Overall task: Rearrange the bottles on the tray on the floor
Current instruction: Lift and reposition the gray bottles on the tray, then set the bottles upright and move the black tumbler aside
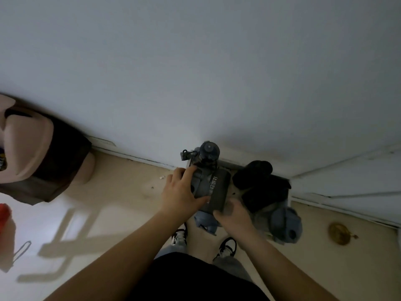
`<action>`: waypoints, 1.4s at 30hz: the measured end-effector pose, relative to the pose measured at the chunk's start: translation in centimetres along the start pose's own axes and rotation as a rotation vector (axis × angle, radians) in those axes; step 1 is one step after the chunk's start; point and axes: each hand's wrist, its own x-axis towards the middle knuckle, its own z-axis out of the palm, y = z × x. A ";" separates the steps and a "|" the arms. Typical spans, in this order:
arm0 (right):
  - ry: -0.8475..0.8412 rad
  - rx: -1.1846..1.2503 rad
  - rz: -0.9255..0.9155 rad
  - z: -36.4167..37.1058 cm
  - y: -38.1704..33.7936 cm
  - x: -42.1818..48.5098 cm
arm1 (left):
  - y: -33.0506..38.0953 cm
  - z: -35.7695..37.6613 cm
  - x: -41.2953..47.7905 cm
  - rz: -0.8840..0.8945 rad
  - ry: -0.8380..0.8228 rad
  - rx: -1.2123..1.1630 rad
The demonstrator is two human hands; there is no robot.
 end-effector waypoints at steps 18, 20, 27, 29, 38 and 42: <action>0.191 0.463 0.167 7.0 5.3 3.7 | -2.3 0.5 0.4 0.189 -0.193 0.090; 0.288 0.547 0.141 5.0 2.9 1.4 | -2.6 0.5 0.3 0.206 -0.176 0.091; 0.352 0.542 0.108 0.0 -2.0 0.3 | -3.3 0.6 0.3 0.243 -0.179 0.088; 0.344 0.511 0.117 -0.8 -3.1 1.1 | -3.3 0.5 0.3 0.241 -0.179 0.089; 0.190 0.724 0.242 -2.3 -5.4 3.0 | -3.3 0.4 0.4 0.233 -0.181 0.091; 0.192 0.711 0.261 -1.8 -5.4 2.4 | -3.3 0.5 0.4 0.235 -0.177 0.092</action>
